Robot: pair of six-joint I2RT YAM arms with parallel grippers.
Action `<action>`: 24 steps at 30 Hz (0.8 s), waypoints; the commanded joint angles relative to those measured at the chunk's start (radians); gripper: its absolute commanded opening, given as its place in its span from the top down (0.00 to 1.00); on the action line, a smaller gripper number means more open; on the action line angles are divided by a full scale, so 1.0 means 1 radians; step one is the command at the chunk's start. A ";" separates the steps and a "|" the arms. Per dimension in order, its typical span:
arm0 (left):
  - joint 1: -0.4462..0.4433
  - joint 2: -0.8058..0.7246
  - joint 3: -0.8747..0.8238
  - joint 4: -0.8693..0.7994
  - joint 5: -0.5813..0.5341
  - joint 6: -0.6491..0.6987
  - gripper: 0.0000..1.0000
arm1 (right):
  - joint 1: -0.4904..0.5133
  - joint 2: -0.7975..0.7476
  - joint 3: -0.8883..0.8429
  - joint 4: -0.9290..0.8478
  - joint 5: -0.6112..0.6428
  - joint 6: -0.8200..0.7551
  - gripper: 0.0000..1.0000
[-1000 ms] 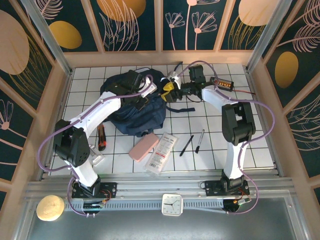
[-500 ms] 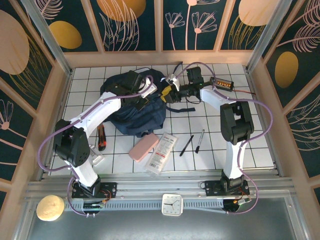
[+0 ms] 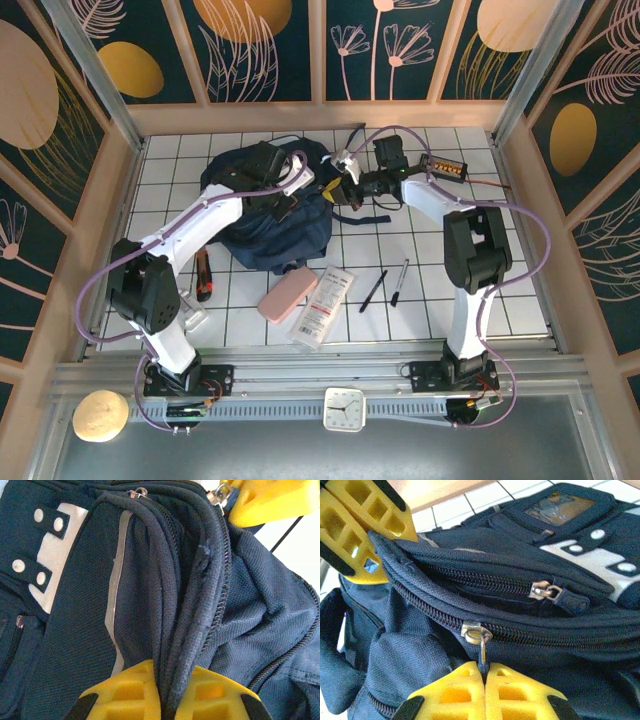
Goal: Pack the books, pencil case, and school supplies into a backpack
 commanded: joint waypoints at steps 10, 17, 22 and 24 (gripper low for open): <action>-0.032 0.071 0.083 0.024 -0.035 -0.078 1.00 | 0.124 -0.082 0.113 -0.339 0.167 0.073 1.00; -0.060 0.074 0.096 0.066 0.027 -0.178 0.88 | 0.132 -0.122 0.020 -0.171 0.179 0.354 1.00; -0.046 -0.091 -0.099 0.079 -0.003 -0.179 0.28 | 0.063 -0.130 -0.008 -0.156 0.182 0.387 1.00; -0.043 -0.162 -0.183 0.083 0.016 -0.178 0.08 | 0.052 -0.122 0.000 -0.164 0.178 0.377 1.00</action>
